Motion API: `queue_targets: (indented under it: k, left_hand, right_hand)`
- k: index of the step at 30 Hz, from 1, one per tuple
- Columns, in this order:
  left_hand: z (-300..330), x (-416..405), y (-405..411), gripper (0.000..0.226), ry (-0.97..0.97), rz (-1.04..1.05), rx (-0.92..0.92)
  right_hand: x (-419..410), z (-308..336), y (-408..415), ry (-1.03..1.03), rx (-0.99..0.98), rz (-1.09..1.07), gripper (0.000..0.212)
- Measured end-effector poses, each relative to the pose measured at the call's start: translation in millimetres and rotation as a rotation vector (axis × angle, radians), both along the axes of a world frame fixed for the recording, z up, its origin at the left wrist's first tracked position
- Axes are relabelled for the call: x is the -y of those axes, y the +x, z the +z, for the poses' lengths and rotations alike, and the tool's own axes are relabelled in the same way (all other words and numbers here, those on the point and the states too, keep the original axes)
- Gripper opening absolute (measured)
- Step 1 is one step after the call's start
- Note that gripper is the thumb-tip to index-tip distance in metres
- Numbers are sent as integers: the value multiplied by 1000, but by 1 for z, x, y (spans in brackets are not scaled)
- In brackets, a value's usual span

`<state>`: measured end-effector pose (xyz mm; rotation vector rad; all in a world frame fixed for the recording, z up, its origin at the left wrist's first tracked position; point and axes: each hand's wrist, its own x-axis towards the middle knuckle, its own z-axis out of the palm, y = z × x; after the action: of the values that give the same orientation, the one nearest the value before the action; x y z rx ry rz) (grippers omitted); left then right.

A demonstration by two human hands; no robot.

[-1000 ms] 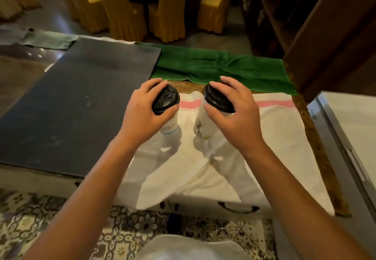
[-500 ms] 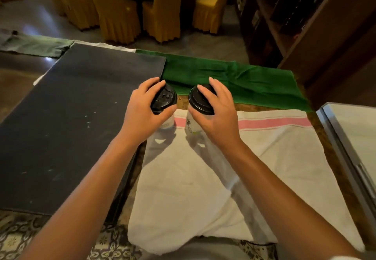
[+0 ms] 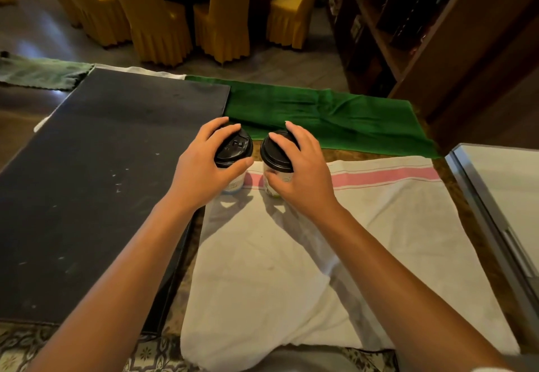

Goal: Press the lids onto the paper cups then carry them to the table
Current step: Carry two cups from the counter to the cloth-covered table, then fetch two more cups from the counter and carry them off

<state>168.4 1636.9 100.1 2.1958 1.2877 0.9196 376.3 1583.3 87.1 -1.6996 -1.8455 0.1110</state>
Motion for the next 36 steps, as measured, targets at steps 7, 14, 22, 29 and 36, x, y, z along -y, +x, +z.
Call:
queue_targets:
  k: [7, 14, 22, 29, 36]
  left_hand:
    - [12, 2, -4, 64, 56, 85, 1]
    - [46, 19, 31, 45, 343, 68, 92]
    - [60, 65, 118, 50, 325, -221, 67]
    - [55, 166, 209, 52, 322, -506, 27]
    - [44, 329, 273, 52, 319, -799, 31]
  right_hand:
    - [19, 25, 9, 13, -81, -32, 76]
    - [58, 63, 41, 184, -173, -241, 58]
    - [162, 89, 107, 304, -179, -549, 45]
    - [324, 80, 133, 335, -147, -821, 53]
    - [515, 68, 123, 332, -116, -1122, 62]
